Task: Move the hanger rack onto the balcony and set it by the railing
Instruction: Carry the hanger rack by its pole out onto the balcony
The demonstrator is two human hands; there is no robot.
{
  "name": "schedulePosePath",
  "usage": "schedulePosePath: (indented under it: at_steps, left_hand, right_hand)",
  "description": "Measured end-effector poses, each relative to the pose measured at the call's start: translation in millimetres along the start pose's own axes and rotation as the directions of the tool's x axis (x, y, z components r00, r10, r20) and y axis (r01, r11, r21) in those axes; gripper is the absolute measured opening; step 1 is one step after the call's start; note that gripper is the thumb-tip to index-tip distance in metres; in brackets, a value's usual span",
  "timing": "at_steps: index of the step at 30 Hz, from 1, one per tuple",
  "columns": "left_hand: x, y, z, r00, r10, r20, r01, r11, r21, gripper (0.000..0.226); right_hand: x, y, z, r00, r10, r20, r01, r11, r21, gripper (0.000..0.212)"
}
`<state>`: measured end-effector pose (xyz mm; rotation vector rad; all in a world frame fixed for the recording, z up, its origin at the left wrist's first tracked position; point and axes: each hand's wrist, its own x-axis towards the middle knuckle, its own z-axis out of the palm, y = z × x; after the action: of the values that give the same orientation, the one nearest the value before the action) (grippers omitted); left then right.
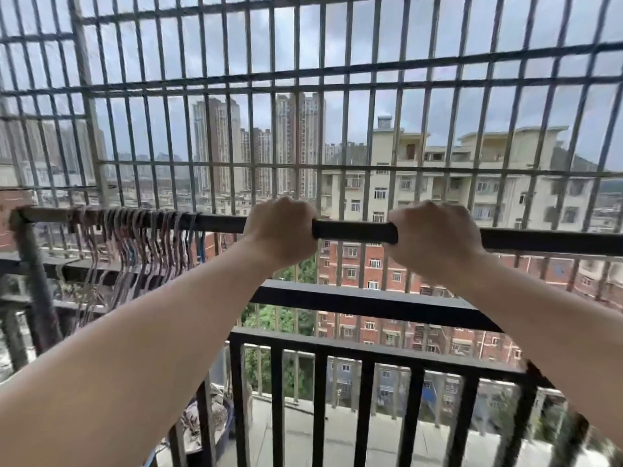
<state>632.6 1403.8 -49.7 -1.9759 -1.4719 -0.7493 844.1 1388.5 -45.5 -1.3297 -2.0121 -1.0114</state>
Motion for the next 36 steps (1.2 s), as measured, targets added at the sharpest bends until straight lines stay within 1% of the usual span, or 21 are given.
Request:
schedulePosePath:
  at_steps: [2, 7, 11, 14, 16, 19, 23, 25, 28, 33, 36]
  left_hand:
    - [4, 1, 3, 1.0, 0.01, 0.004, -0.01, 1.0, -0.003, 0.025]
    - [5, -10, 9, 1.0, 0.005, 0.021, -0.005, 1.0, -0.003, 0.025]
    - [7, -24, 11, 0.999, 0.039, -0.028, -0.039, 0.999, -0.019, 0.026]
    - [14, -40, 15, 0.995, 0.096, -0.024, -0.096, 0.995, 0.017, 0.028]
    - [20, -51, 18, 0.995, 0.101, -0.024, -0.1, 0.994, 0.037, 0.03]
    - [27, -65, 23, 0.994, 0.111, -0.024, -0.11, 0.993, 0.033, 0.033]
    - [33, -86, 28, 0.993, 0.114, 0.003, -0.114, 0.993, 0.042, 0.024]
    - [34, -98, 30, 0.994, 0.105, 0.005, -0.106, 0.994, 0.039, 0.024]
    - [35, -110, 33, 0.996, 0.089, -0.013, -0.089, 0.996, 0.028, 0.026]
    - [42, -111, 41, 0.996, 0.092, -0.005, -0.091, 0.995, 0.051, 0.017]
    - [43, -112, 46, 0.997, 0.072, -0.041, -0.068, 0.995, 0.079, 0.022]
  right_hand:
    - [-1, 9, 2, 1.0, -0.003, -0.005, 0.003, 1.0, -0.023, 0.028]
    - [4, 10, 11, 1.0, -0.02, -0.014, 0.02, 0.998, -0.064, 0.039]
    - [13, 0, 14, 0.999, 0.006, -0.032, -0.009, 0.996, -0.089, 0.034]
    - [24, -8, 22, 0.999, 0.01, -0.038, -0.013, 0.998, -0.067, 0.046]
    - [34, -13, 27, 0.999, -0.003, -0.052, 0.001, 1.0, -0.021, 0.051]
    - [46, -19, 34, 0.999, -0.002, -0.044, 0.003, 1.0, 0.025, 0.047]
    - [59, -32, 47, 1.0, 0.018, -0.014, -0.018, 0.999, 0.028, 0.044]
    - [68, -41, 51, 1.0, 0.023, -0.017, -0.023, 0.999, 0.028, 0.044]
    - [76, -52, 57, 1.0, 0.018, -0.023, -0.018, 1.0, 0.011, 0.041]
    - [78, -51, 60, 0.999, 0.032, -0.032, -0.033, 0.999, -0.031, 0.032]
    - [80, -51, 64, 0.998, 0.036, -0.042, -0.038, 0.998, -0.049, 0.03]
